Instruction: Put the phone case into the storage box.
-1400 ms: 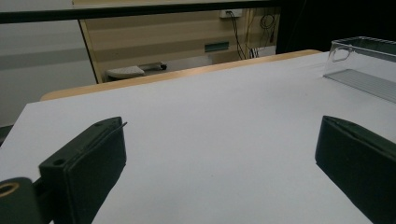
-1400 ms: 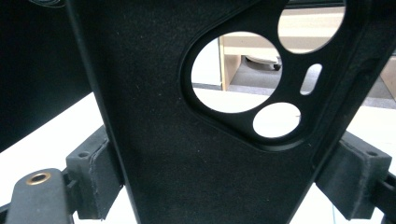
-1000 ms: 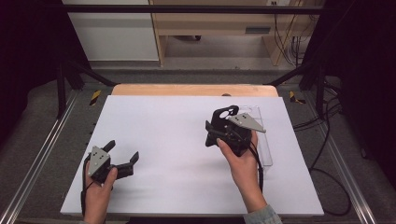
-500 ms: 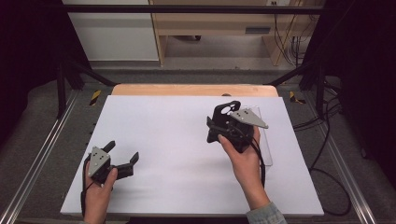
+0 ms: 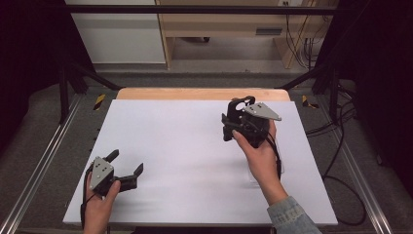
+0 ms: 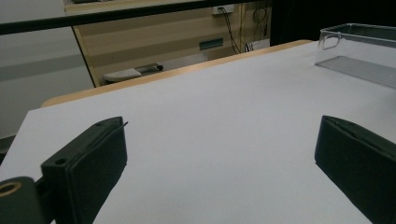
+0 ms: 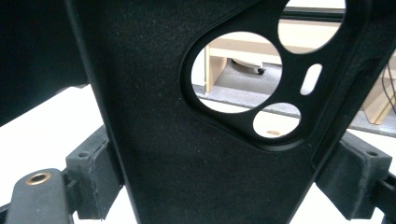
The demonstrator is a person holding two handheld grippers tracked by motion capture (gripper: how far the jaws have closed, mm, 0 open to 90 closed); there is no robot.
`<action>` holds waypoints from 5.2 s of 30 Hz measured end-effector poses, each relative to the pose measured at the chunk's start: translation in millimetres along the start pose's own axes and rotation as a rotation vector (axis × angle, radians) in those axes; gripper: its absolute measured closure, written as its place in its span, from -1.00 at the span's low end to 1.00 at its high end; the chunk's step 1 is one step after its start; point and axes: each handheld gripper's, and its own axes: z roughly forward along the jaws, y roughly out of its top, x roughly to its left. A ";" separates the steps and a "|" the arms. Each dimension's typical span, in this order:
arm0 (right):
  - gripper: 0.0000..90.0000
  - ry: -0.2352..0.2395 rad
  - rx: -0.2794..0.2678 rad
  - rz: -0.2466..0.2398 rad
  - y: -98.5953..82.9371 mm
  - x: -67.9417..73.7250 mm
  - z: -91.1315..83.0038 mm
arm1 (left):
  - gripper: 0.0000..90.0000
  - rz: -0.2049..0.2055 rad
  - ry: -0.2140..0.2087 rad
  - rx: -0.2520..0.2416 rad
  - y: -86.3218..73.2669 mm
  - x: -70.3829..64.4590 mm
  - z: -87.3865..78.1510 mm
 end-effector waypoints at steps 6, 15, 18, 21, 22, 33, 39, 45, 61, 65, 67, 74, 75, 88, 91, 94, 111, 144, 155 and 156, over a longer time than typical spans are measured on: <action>-0.70 -0.033 0.004 0.019 6.4 -16.0 9.8 | -0.94 -0.017 -0.030 0.002 -4.2 -2.7 -2.1; -0.70 -0.067 -0.025 0.068 15.1 -36.7 15.1 | -0.94 -0.001 -0.026 0.014 -6.1 -4.7 -6.9; -0.70 -0.087 -0.025 0.070 15.1 -41.4 16.3 | -0.94 -0.004 -0.027 0.011 -6.4 -3.7 -9.8; -0.70 -0.104 -0.025 0.069 15.5 -45.6 16.2 | -0.94 -0.010 -0.026 0.009 -7.6 -1.2 -13.0; -0.70 -0.108 -0.026 0.065 15.8 -46.8 16.2 | -0.94 -0.013 -0.022 0.007 -7.7 -0.2 -13.5; -0.70 -0.146 -0.027 0.091 15.9 -59.4 25.2 | -0.93 -0.007 0.002 -0.002 -6.6 6.6 -11.7; -0.70 -0.175 -0.025 0.080 16.5 -64.1 38.3 | -0.93 -0.012 0.004 -0.005 -7.0 8.9 -11.9; -0.70 -0.199 -0.028 0.071 16.0 -69.2 42.5 | -0.93 0.010 -0.013 0.011 -8.2 5.2 -9.7; -0.70 -0.242 -0.032 0.084 12.8 -83.1 45.8 | -0.93 -0.020 0.021 -0.007 -8.4 15.5 -14.4; -0.70 -0.252 -0.021 0.079 10.0 -87.1 48.9 | -0.93 -0.008 0.017 -0.014 -6.1 14.9 -14.7; -0.70 -0.256 -0.013 0.074 7.9 -88.0 51.0 | -0.94 0.009 0.011 -0.014 -5.2 13.8 -15.1; -0.70 -0.266 -0.001 0.079 4.4 -92.8 59.2 | -0.94 0.005 -0.002 -0.011 -6.1 12.9 -13.8; -0.70 -0.266 0.003 0.087 3.2 -93.7 61.9 | -0.94 0.004 -0.004 -0.011 -6.1 12.7 -13.6; -0.70 -0.269 0.016 0.069 -5.6 -88.4 75.5 | -0.94 0.019 -0.023 -0.009 -5.7 9.8 -12.5; -0.70 -0.278 0.015 0.080 -6.9 -89.6 76.1 | -0.94 0.017 -0.024 -0.009 -5.8 9.7 -12.7; -0.70 -0.281 0.017 0.082 -7.6 -91.5 75.6 | -0.94 0.020 -0.027 -0.007 -6.0 9.3 -12.2; -0.70 -0.284 0.016 0.079 -8.8 -92.0 76.9 | -0.94 0.018 -0.041 -0.005 -5.9 8.8 -10.7; -0.70 -0.292 0.012 0.109 -6.3 -90.0 79.6 | -0.94 0.002 -0.054 -0.009 -6.1 9.0 -10.9; -0.70 -0.302 0.027 0.074 -5.3 -92.5 98.5 | -0.94 0.003 -0.064 -0.014 -5.9 7.0 -10.5; -0.70 -0.305 0.030 0.063 -6.2 -92.1 99.6 | -0.94 0.004 -0.060 -0.022 -5.5 7.0 -11.1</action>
